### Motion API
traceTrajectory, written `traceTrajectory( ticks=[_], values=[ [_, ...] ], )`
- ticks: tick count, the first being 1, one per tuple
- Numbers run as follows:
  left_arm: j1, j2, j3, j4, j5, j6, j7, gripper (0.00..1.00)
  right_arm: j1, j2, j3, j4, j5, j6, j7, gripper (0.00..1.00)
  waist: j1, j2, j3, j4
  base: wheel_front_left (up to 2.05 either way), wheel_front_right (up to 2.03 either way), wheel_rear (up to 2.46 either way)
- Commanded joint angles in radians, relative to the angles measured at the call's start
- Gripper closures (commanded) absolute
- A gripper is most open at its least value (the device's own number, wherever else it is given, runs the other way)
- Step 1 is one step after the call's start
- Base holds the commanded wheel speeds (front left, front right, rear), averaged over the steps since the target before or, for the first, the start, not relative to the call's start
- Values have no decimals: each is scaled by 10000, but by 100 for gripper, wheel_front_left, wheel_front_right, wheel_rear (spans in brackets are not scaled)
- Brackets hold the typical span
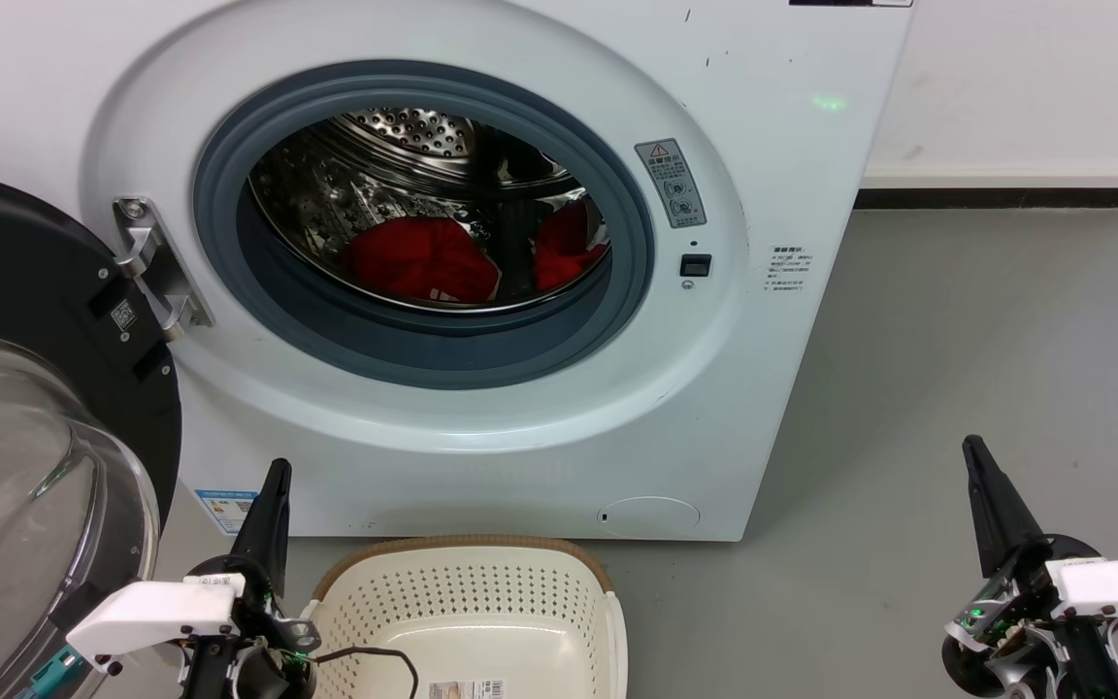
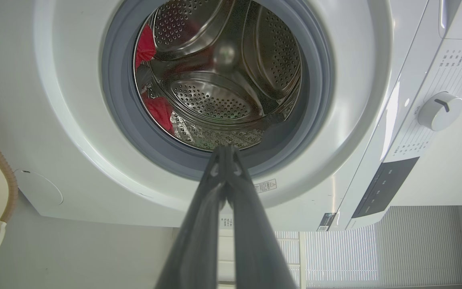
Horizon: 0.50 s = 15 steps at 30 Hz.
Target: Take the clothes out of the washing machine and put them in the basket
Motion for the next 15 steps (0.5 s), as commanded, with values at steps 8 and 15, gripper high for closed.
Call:
traceTrajectory(
  ticks=[8, 15],
  values=[
    [-62, -15, 20, -7, -23, -13, 16, 100, -117, -23, 9, 6, 31, 0, 8, 100, 0, 0, 0, 0, 0, 0, 0],
    [-62, -15, 19, -7, -21, -13, 16, 100, -117, -23, 9, 6, 31, 0, 8, 100, 0, 0, 0, 0, 0, 0, 0]
  ],
)
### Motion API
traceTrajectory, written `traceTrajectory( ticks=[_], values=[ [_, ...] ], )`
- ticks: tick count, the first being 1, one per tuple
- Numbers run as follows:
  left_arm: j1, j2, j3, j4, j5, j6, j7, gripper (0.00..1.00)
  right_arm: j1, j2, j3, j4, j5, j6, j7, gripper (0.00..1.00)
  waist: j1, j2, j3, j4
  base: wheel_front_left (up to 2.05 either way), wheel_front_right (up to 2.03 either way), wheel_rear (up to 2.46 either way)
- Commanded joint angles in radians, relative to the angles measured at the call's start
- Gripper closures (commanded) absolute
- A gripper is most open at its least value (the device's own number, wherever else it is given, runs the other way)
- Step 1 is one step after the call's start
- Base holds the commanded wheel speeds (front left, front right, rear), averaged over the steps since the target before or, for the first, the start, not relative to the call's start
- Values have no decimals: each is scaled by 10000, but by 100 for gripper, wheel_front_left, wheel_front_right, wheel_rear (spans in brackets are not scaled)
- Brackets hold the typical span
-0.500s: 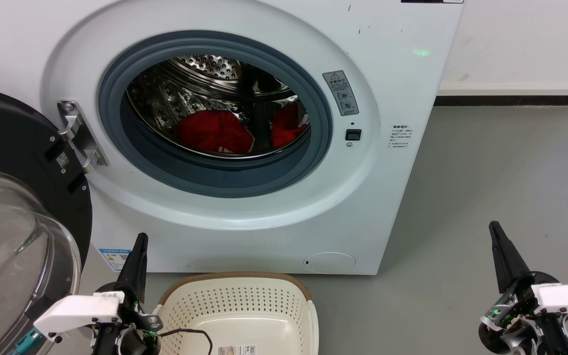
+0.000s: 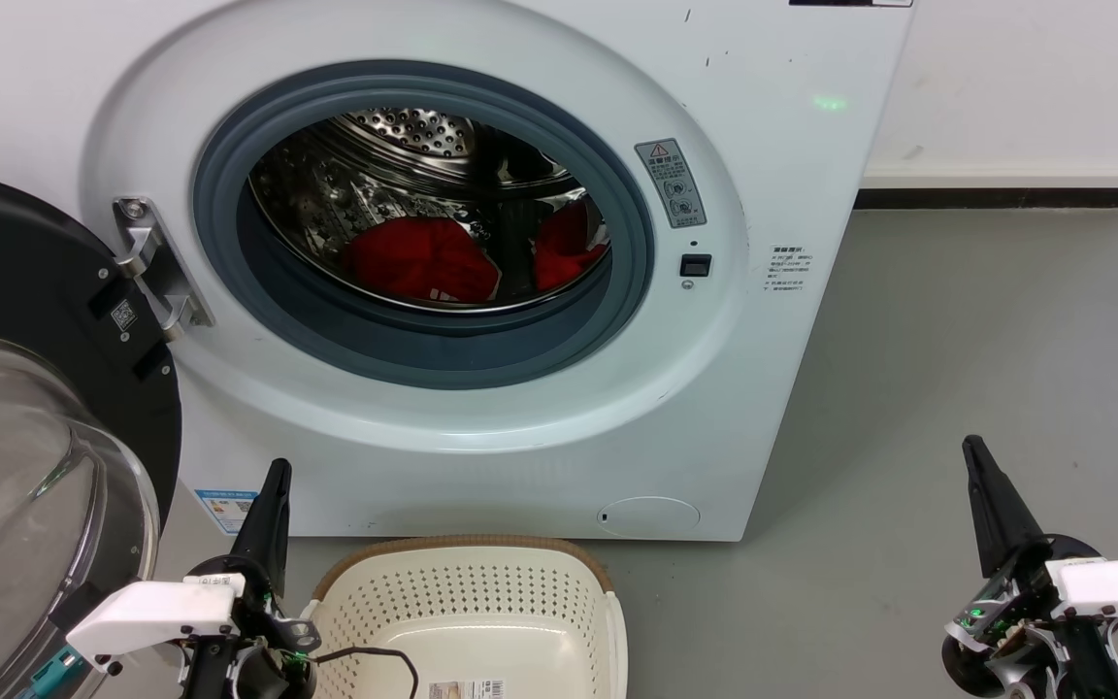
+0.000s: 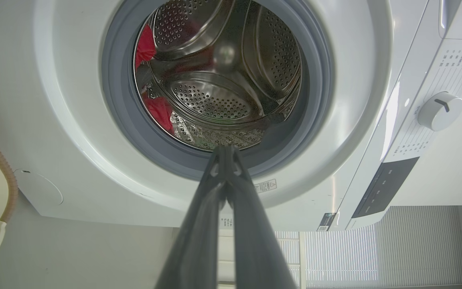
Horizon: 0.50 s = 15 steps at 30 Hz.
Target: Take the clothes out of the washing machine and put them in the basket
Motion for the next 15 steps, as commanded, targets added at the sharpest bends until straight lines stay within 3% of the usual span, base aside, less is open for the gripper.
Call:
traceTrajectory(
  ticks=[1, 10, 11, 15],
  values=[
    [-62, -15, 19, -7, -21, -13, 15, 100, -117, -23, 9, 6, 31, 0, 8, 100, 0, 0, 0, 0, 0, 0, 0],
    [-62, -15, 19, -7, -21, -13, 15, 100, -118, -23, 9, 6, 31, 0, 8, 100, 0, 0, 0, 0, 0, 0, 0],
    [0, 0, 0, 0, 1, 0, -1, 0, 0, 0, 0, 0, -1, 0, -1, 0, 0, 0, 0, 0, 0, 0, 0],
    [285, -33, -48, 330, 5, 2, -11, 0, 293, 54, 17, 319, -6, -2, -5, 0, 0, 0, 0, 0, 0, 0, 0]
  ],
)
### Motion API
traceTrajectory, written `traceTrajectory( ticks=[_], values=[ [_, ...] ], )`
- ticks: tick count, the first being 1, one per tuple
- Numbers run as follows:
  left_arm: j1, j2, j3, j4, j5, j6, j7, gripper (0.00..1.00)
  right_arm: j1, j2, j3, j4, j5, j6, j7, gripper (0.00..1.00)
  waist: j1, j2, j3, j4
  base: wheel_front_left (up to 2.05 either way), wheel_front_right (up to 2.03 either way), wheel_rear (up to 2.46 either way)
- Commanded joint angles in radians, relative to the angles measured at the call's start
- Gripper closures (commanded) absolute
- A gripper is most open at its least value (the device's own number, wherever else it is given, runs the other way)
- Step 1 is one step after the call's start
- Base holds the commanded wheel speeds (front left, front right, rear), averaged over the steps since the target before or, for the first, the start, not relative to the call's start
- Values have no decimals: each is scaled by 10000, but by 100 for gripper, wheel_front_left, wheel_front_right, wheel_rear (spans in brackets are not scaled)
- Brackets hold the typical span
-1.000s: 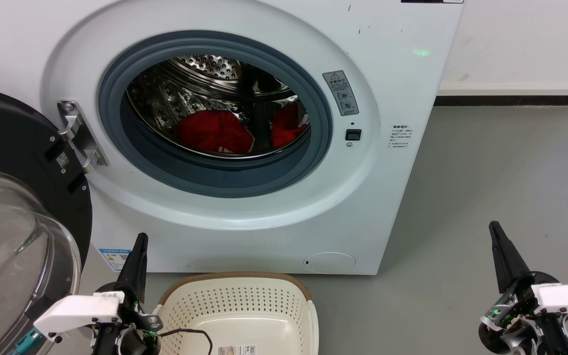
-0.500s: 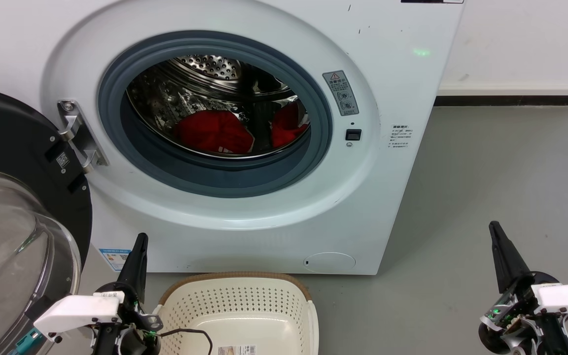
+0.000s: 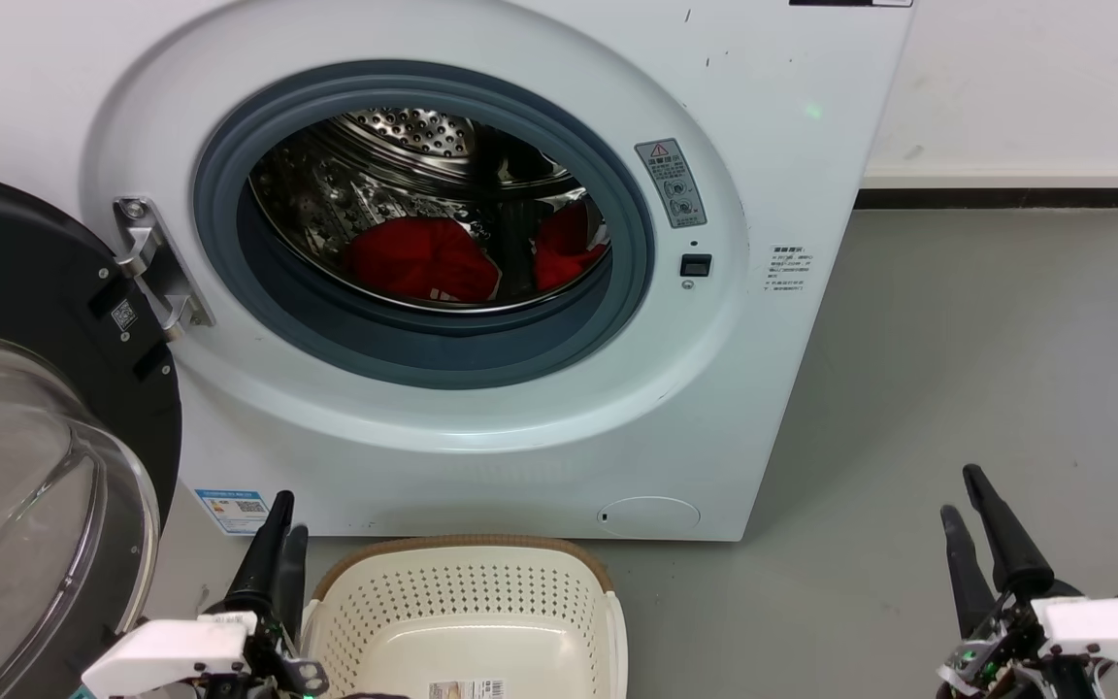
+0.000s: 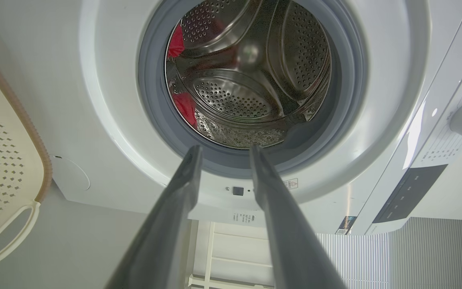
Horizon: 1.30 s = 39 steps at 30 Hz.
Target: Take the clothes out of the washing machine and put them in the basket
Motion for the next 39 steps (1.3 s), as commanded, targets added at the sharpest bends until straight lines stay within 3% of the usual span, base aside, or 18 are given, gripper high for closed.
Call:
traceTrajectory(
  ticks=[1, 11, 22, 31, 39],
  values=[
    [-72, 6, -14, -127, 31, 0, -55, 0, -76, -13, 40, -119, -28, 0, -57, 0, 0, -1, 0, -1, 0, 0, 0],
    [267, 11, -145, -475, 378, 0, -563, 0, 187, -24, 320, -365, -380, 0, -565, 0, 0, -1, -76, -25, 0, 0, 0],
    [512, 16, 250, -659, 1387, -1, -1054, 0, 371, -35, 134, -397, -1580, 1, -1059, 0, 0, -1, -150, -50, 0, 0, 0],
    [559, 20, 783, -808, 2670, 101, -1414, 0, 268, -44, -361, -567, -4092, 1, -1421, 0, 0, -1, -202, -81, 0, 0, 0],
    [669, 20, 611, -2006, 5166, 797, -1708, 0, 337, -52, -326, -1359, -7269, 1, -1718, 0, 0, -1, -213, -113, 0, 0, 0]
  ],
)
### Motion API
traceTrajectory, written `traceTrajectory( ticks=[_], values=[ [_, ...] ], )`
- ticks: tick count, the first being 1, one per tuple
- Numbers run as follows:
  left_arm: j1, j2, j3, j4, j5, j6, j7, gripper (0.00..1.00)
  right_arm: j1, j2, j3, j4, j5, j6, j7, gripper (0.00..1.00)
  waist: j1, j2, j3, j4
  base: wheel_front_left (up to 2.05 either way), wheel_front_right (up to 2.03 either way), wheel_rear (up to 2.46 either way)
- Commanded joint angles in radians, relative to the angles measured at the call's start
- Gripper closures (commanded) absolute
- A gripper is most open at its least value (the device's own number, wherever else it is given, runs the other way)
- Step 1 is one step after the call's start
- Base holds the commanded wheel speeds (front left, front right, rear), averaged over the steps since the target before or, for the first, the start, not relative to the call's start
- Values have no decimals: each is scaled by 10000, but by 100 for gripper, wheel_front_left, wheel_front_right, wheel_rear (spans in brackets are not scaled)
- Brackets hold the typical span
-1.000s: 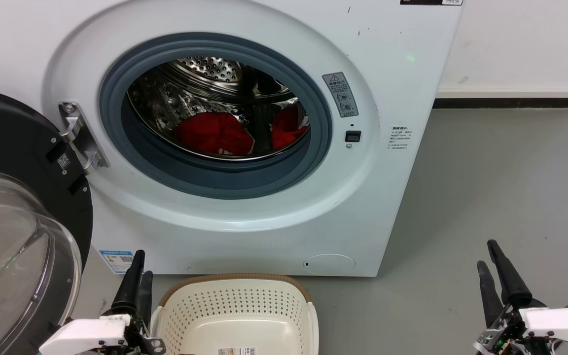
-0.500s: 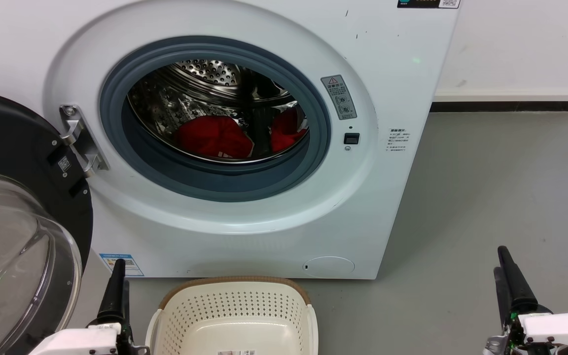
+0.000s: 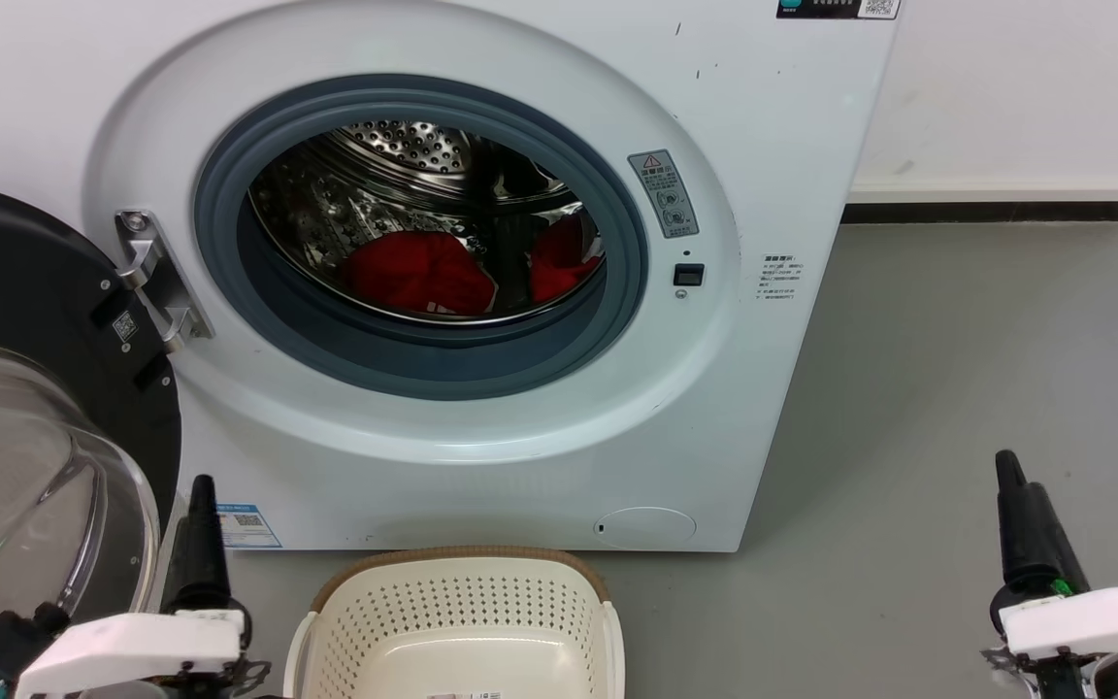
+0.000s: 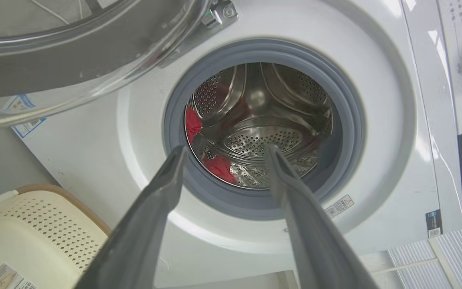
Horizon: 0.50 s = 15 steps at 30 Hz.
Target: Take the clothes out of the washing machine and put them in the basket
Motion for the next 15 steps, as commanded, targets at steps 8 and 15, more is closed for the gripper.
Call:
traceTrajectory(
  ticks=[8, 15],
  values=[
    [206, 19, -1050, -1061, 2477, 1228, -325, 0, 8, -65, -170, -963, -2294, 1, -331, 0, 0, 0, -17, -53, 0, 0, 0],
    [405, 21, -1506, -1233, 3379, 997, -542, 0, 174, -71, 97, -1259, -3559, 1, -553, 0, 0, 0, -58, -121, 0, 0, 0]
  ],
)
